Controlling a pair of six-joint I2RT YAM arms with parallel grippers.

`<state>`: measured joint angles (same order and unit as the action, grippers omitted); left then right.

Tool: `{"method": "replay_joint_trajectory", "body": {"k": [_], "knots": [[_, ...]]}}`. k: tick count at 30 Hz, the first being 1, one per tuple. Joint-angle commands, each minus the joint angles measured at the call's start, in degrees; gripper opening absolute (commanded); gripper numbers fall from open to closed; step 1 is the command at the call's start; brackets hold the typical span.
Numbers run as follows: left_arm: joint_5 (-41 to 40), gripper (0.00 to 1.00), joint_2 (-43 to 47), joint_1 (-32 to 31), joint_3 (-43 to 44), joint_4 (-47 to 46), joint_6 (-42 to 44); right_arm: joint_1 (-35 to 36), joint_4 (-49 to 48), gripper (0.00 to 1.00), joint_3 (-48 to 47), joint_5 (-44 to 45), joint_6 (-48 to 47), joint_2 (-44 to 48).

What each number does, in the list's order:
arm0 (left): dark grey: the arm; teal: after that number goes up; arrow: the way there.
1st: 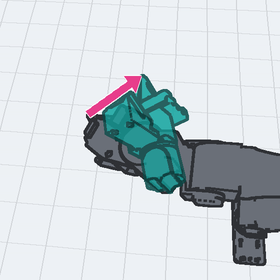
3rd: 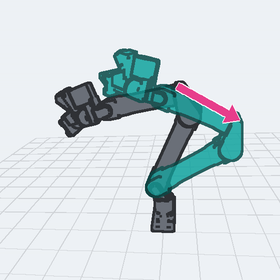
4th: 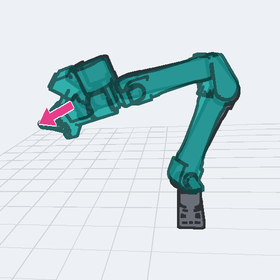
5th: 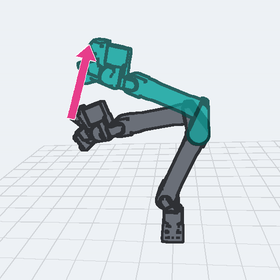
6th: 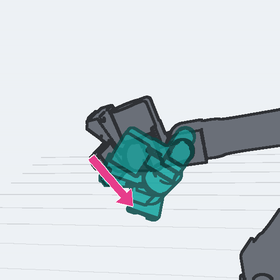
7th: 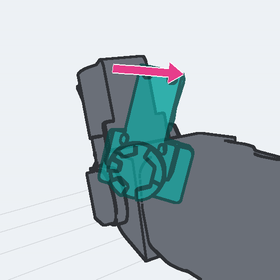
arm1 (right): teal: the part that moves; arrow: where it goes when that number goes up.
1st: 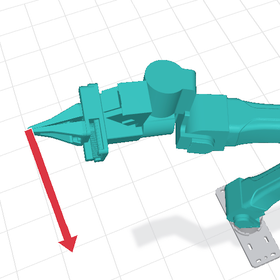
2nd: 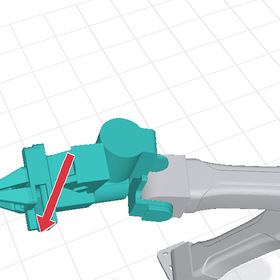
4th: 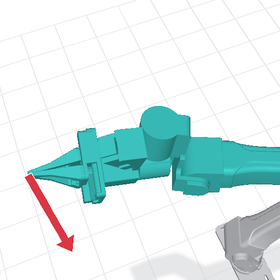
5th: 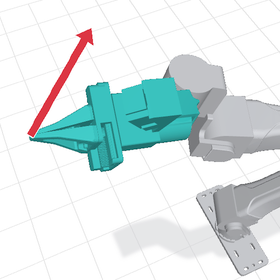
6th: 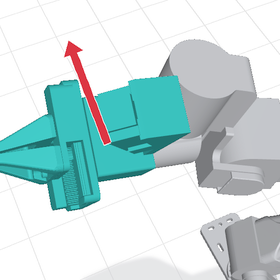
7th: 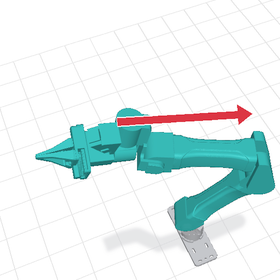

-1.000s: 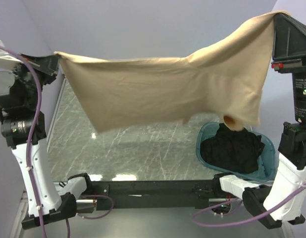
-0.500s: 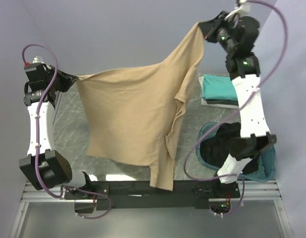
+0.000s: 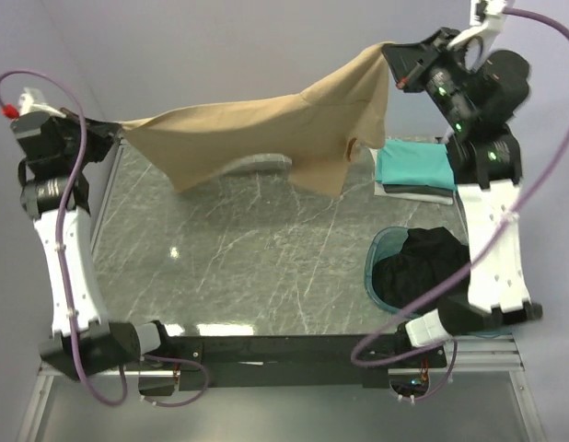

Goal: Fold and stack the t-shirts
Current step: Flatten the tshirt out

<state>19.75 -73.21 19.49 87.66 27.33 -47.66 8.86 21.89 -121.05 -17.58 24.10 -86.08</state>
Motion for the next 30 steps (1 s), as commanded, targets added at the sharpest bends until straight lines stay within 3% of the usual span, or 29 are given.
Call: {"method": "replay_joint_trajectory", "body": {"k": [1, 4, 8, 17, 22, 30], "knots": [[-8.22, 0.01, 9.74, 0.64, 1.38, -1.93, -0.33, 2.11, -5.01, 0.00, 1.51, 1.58, -1.77, 7.58], [-15.84, 0.01, 15.28, 0.64, 2.51, -1.50, 0.20, 3.18, -6.15, 0.00, 2.93, 3.34, -2.74, 12.68], [-22.01, 0.01, 16.08, 0.64, 9.80, 3.86, 4.15, 3.53, -7.56, 0.00, 2.23, 3.61, -2.30, 17.08], [-28.44, 0.01, 15.91, -3.14, 17.02, 7.03, 10.74, 4.14, -9.32, 0.00, -4.80, 1.59, -1.16, 14.99], [-24.68, 0.01, 13.98, -3.40, 10.71, 3.97, 10.57, 4.06, -11.34, 0.00, -3.48, 2.20, -1.77, 9.28], [-12.47, 0.01, -0.67, -1.47, -2.04, -9.30, 9.34, 3.71, -12.05, 0.00, -10.23, 1.76, -2.21, -14.43]]}}
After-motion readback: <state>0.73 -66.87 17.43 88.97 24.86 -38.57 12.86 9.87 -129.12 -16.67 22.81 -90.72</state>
